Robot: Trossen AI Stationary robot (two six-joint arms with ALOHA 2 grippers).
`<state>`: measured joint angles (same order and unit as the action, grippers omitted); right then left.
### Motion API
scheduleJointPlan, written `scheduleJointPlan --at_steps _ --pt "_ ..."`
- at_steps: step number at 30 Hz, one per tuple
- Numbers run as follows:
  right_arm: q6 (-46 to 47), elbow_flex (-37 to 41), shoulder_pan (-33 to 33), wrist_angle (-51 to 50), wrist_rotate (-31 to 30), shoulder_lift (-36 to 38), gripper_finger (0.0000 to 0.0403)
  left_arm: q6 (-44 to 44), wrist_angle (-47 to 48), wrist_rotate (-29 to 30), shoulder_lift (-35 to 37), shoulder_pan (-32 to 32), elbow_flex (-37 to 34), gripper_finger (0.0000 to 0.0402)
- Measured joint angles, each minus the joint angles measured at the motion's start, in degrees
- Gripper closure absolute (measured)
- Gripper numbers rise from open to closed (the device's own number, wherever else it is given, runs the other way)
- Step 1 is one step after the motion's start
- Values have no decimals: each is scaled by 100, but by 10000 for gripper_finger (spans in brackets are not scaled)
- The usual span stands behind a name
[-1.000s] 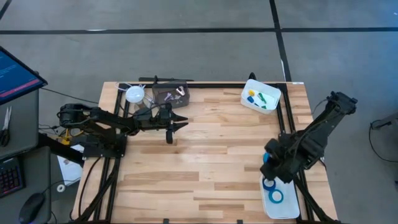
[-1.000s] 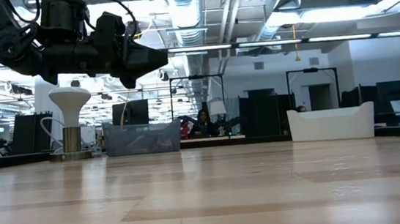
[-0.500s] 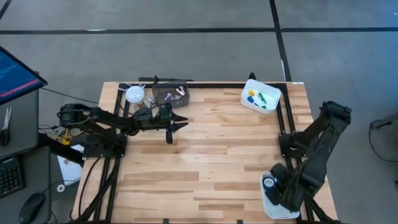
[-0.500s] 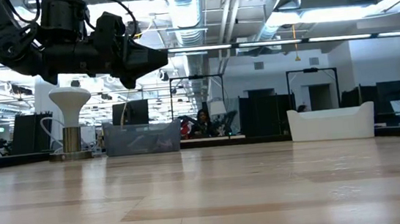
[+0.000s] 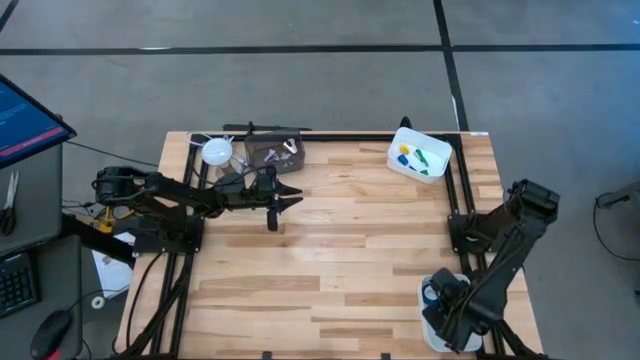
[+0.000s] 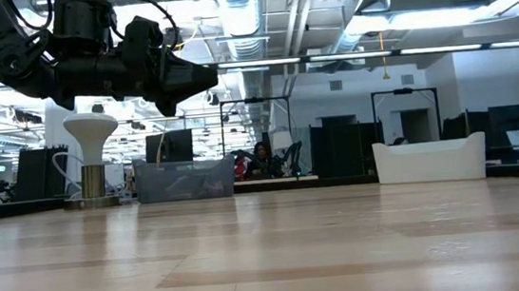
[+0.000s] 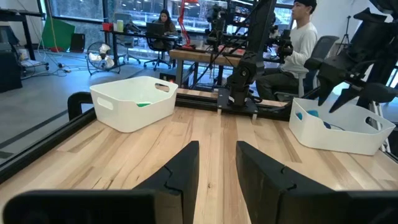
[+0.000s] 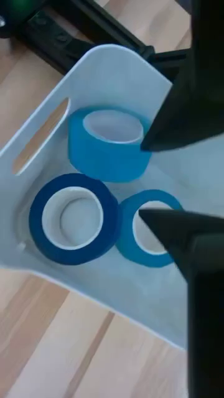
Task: Pick and place Stapler, Stapler remover, tape
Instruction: Put the light blue tape into the bottom white bin, then return to Home Position
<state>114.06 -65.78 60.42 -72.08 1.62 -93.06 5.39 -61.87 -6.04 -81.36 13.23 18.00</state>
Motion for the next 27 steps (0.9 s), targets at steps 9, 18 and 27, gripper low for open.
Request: scheduleJointPlan --at_steps 9,18,27 --pt "-543 0 -390 -276 -105 190 180 -62 -2 0 58 0 0 306" --pt "-3228 -2 -1473 -290 -2313 733 240 -292 129 -2 815 -173 4 308" --pt "-5455 -2 -2027 -253 -4639 1487 391 -678 2085 314 2202 -170 2 308"
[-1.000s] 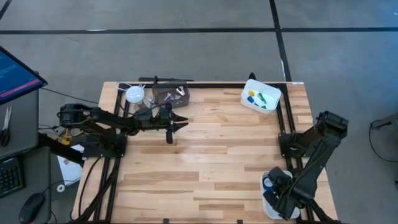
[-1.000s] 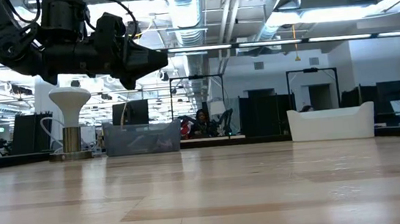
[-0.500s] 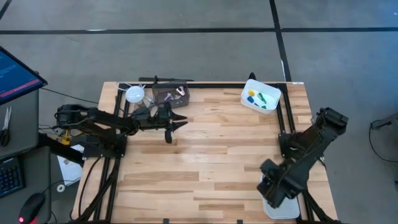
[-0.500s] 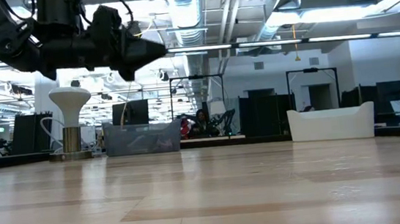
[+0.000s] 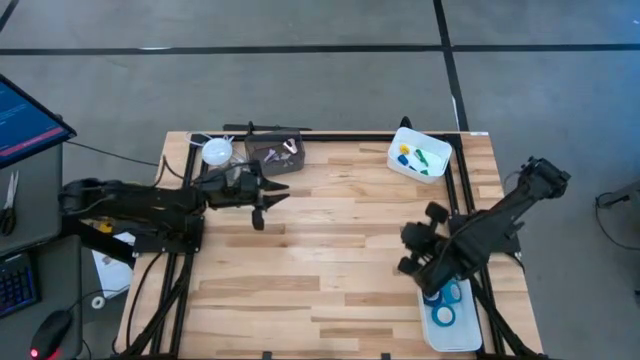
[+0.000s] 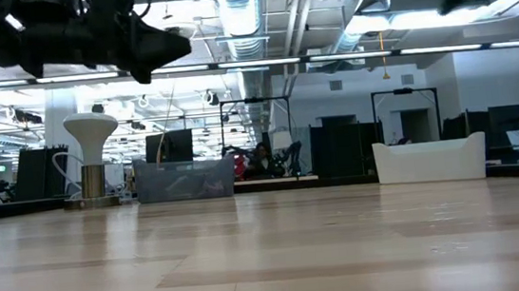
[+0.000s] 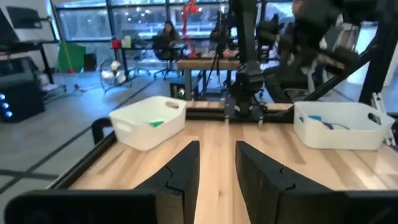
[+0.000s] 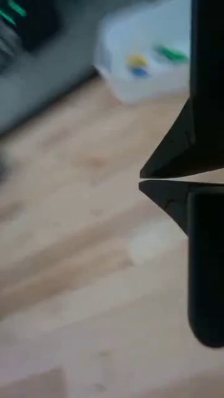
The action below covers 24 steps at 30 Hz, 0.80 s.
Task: Pick and place Stapler, Stapler remover, tape
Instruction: Return to Home Position
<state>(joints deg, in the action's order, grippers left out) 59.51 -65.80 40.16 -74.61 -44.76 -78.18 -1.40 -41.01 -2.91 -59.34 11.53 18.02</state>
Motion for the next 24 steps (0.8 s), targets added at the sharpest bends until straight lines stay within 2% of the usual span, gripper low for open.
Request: scheduleJointPlan --at_steps 5,9,12,15,20,24 --pt "-755 55 -21 94 -1001 565 397 -247 656 32 714 0 -4 320" --pt "-1287 223 -30 402 -1314 1105 401 -398 866 32 1209 0 -4 356" --pt "-1954 517 -117 1083 -1410 1597 402 -523 1227 32 1580 0 -4 391" --pt "-2864 962 -345 2149 -1193 2087 402 -586 1657 60 1892 0 -4 397" --pt "-4472 1776 -971 3925 -331 2744 403 -618 2038 366 2210 0 -4 400" --pt "-5214 2174 -1535 4701 354 3112 403 -632 2149 380 2465 -64 -4 400"
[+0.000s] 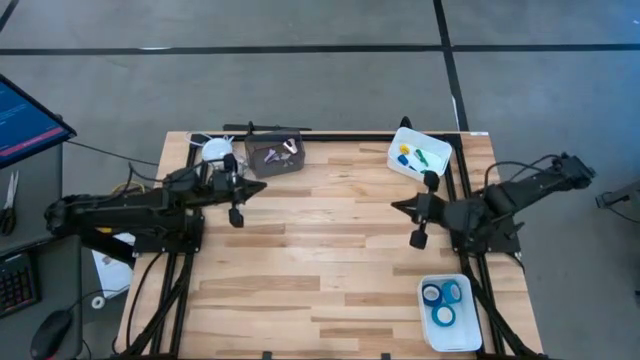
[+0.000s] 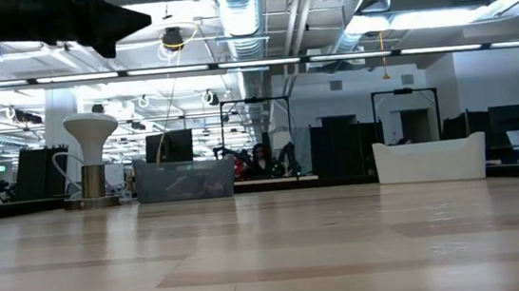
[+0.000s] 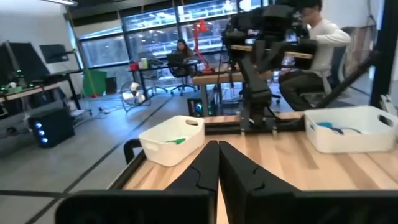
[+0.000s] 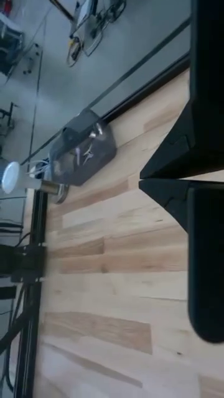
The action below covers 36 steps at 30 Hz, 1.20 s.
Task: Pick and place Stapler, Stapler remover, tape
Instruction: Return to Home Position
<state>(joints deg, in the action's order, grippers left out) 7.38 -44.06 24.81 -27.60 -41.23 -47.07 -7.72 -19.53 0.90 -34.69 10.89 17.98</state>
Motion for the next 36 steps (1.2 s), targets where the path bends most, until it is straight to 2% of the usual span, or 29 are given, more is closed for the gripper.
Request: scheduleJointPlan --at_steps 4,12,21,25,36 --pt "-138 167 -383 35 381 283 403 -102 594 16 472 -222 0 400" --pt "-197 783 -421 161 388 1239 403 -321 1630 863 1859 -736 0 400" --pt "-642 1504 -423 717 561 2397 403 -447 2174 897 3085 -867 0 400" --pt "-1136 1765 -423 1172 975 2871 403 -435 2506 897 3432 -867 0 400" --pt "-1477 2093 -426 1148 1154 3925 403 -187 2860 895 3471 -867 0 400"
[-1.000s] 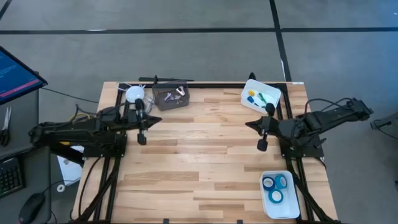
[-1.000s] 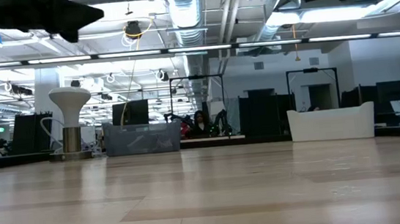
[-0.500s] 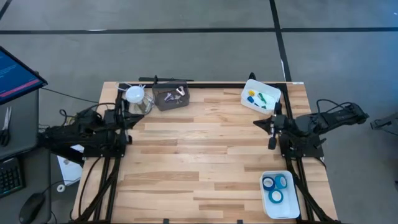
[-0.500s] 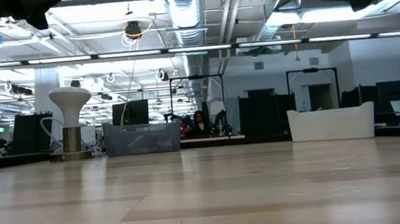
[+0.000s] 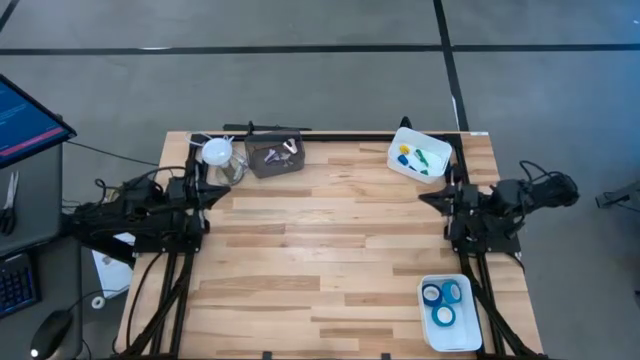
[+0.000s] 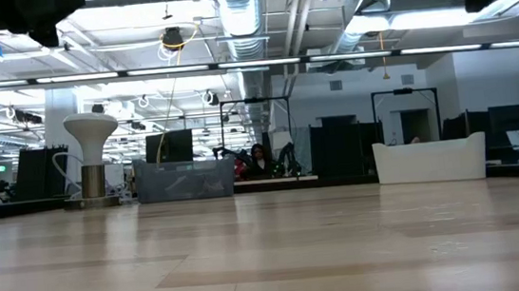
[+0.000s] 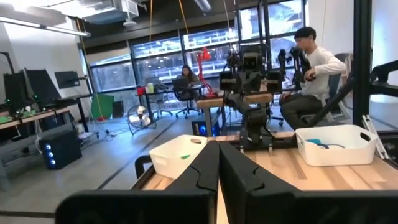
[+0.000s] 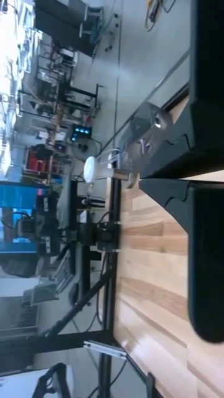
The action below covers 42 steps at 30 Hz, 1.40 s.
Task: Pick and place Stapler, Stapler remover, tape
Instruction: Return to Home Position
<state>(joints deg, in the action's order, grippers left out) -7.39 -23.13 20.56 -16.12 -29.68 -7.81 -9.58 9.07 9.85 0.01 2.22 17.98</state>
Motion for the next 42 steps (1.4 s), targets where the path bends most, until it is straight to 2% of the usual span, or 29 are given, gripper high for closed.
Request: scheduleJointPlan --at_steps 7,11,16,23,30,33,42 --pt "-87 331 0 48 108 774 403 0 -3 -2 0 0 0 400" --pt "-307 382 -2 234 460 763 403 0 -3 -2 0 0 0 400" --pt "-304 621 -7 478 580 760 403 -17 -1 -4 0 0 0 400" --pt "163 1171 -7 659 772 763 403 -19 15 -205 0 0 -39 400" --pt "579 1555 -11 836 1388 767 403 180 41 -320 0 0 -474 400" --pt "598 1655 -11 920 1626 767 403 297 -32 -549 0 0 -693 400" --pt "904 1824 -9 888 1645 767 403 365 -331 -671 0 0 -1125 400"
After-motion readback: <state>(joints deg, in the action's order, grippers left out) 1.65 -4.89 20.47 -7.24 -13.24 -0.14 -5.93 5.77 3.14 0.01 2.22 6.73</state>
